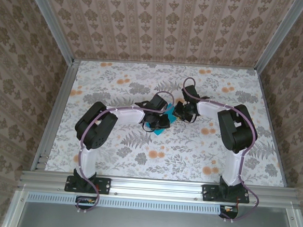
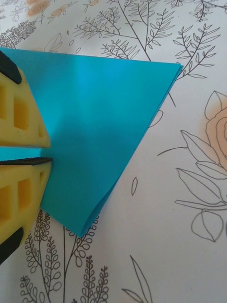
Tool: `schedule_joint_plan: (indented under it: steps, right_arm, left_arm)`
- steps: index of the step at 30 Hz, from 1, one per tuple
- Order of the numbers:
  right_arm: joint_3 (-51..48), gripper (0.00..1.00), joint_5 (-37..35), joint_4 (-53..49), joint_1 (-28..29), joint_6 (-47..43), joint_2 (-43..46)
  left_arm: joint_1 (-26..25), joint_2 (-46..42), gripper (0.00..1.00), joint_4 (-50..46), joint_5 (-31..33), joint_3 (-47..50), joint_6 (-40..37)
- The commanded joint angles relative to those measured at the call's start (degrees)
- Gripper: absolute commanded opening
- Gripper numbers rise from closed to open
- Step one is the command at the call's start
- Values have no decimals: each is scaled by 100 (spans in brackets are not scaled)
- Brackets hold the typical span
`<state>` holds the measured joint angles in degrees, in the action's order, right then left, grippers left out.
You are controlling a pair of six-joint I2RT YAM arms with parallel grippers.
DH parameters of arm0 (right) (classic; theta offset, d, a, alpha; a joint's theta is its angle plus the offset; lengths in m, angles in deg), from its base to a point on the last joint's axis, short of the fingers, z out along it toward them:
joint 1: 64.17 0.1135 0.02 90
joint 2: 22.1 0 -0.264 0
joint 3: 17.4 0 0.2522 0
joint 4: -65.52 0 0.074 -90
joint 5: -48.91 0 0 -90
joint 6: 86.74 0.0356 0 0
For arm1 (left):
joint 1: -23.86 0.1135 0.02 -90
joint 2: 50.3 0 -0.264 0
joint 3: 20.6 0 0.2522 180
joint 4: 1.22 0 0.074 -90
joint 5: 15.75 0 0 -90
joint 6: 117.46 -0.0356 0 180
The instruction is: Fold a paper plane with a square sheet of paper (pick it up from the middle)
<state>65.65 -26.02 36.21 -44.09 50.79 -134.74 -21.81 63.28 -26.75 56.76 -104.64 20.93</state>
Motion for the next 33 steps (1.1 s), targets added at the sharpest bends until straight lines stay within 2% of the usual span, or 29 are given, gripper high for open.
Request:
schedule_joint_plan:
  steps: [1,8,10,14,17,29,33]
  right_arm:
    - [-169,17,159,78,-55,-144,52]
    - [-231,17,652,441,-144,-403,140]
    - [-254,17,1055,655,-178,-767,241]
    - [-426,15,1330,710,-182,-1329,583]
    - [-627,13,1572,801,-147,-1259,726]
    - [-910,9,1686,872,216,-1106,365]
    - [-848,8,1512,718,215,-1092,208]
  left_arm:
    - [27,-138,14,-119,140,150,-190]
    - [36,-141,11,-37,182,404,-156]
    - [33,-143,9,-68,198,441,-153]
    - [32,-139,5,-19,199,500,-119]
    - [32,-100,4,-11,193,500,-105]
    - [34,-134,0,-1,210,542,-101]
    - [33,-208,0,49,189,533,-99]
